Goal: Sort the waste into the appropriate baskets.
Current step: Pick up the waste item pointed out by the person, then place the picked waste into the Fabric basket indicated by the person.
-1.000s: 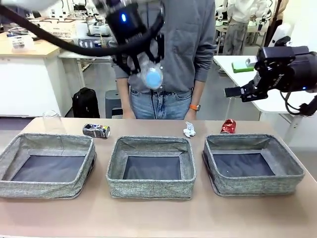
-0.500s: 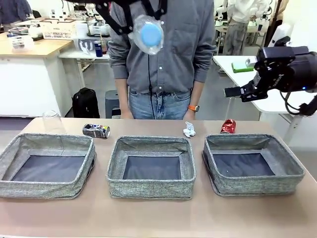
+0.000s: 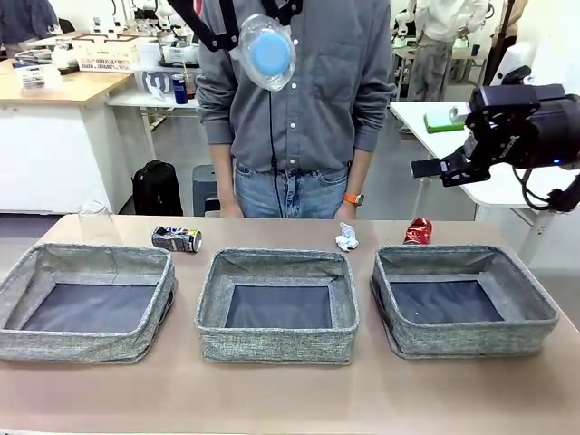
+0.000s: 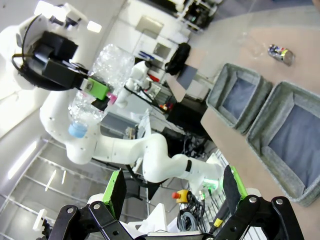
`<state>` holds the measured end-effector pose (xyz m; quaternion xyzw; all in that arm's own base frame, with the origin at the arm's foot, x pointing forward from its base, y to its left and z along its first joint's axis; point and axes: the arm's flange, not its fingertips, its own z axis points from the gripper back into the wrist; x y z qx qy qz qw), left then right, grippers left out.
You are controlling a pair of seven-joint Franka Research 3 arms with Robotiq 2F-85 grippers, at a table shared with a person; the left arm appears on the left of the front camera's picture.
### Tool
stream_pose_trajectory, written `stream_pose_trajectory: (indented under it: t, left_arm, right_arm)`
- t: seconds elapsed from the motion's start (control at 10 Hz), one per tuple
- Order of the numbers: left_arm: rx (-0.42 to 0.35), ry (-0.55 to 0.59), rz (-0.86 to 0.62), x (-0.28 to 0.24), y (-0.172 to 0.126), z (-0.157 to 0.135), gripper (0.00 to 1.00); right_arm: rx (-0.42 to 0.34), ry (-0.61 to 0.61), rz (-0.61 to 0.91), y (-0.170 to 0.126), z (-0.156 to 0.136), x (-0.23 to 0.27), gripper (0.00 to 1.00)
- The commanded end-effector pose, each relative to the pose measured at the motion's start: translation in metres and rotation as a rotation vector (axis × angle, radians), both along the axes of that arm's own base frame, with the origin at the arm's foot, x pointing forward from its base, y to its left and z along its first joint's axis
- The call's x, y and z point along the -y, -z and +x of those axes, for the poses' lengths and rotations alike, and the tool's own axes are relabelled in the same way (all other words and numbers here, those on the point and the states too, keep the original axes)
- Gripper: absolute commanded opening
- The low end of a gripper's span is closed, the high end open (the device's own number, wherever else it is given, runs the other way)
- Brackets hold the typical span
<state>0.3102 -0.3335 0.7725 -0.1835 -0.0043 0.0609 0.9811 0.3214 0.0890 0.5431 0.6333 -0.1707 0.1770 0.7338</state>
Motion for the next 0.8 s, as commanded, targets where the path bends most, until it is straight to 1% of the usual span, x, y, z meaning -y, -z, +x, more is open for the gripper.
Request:
stream_pose_trajectory:
  t: [0.0,0.7]
  left_arm:
    - [-0.004,-0.001,-0.006,-0.0010,0.0007,-0.0026,0.24]
    - [-0.004,-0.001,-0.006,-0.0010,0.0007,-0.0026,0.24]
  right_arm:
    - [0.027,-0.002,0.027,0.0003,0.0015,-0.0018,1.00]
    - [0.027,-0.002,0.027,0.0003,0.0015,-0.0018,1.00]
